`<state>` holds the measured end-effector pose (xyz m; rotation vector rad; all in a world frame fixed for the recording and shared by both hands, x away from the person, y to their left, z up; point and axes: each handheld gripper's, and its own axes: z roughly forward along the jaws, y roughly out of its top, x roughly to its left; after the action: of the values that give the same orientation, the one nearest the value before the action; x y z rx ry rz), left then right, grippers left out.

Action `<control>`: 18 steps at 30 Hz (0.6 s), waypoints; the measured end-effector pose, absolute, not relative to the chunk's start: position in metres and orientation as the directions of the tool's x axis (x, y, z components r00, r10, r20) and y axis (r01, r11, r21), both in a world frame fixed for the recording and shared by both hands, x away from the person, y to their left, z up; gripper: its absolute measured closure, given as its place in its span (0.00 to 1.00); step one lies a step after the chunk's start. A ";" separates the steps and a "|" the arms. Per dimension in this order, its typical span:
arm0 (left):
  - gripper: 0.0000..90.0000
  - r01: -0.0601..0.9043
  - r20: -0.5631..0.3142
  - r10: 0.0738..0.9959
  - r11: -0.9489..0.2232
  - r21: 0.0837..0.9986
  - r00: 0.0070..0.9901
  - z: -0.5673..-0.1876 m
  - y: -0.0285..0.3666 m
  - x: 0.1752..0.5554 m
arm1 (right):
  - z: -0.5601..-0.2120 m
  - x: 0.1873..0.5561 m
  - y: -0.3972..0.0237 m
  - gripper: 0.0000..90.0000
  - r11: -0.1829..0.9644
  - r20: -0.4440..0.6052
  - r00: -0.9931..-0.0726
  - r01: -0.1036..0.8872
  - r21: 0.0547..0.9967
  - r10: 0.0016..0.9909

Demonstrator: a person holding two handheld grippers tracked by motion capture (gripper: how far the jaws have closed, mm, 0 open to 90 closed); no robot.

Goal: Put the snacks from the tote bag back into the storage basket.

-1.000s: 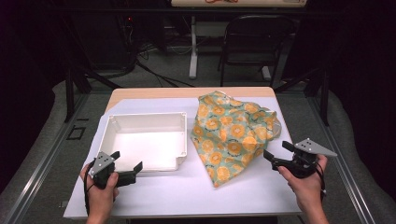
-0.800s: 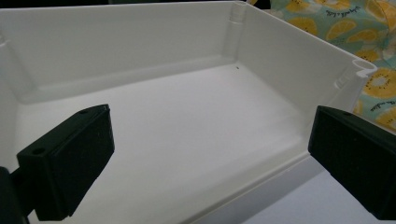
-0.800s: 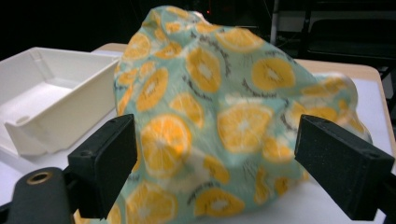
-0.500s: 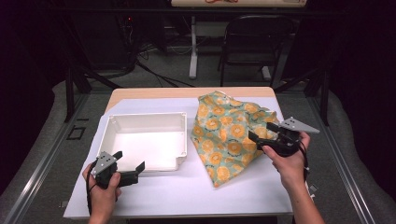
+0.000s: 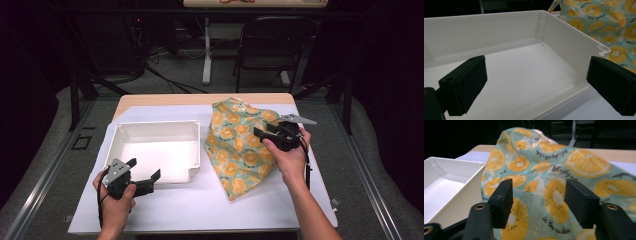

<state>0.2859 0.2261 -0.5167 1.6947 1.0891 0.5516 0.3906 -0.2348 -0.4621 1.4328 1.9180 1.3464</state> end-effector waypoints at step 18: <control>0.07 0.399 -0.139 0.837 -0.101 0.911 0.530 -0.500 0.188 0.301 | -0.463 0.354 -0.238 1.00 0.053 0.190 -0.500 0.432 0.900 0.845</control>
<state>0.3012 0.1877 -0.5003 1.7106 1.0471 0.5158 0.3543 -0.2383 -0.4628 1.2793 1.9476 1.4352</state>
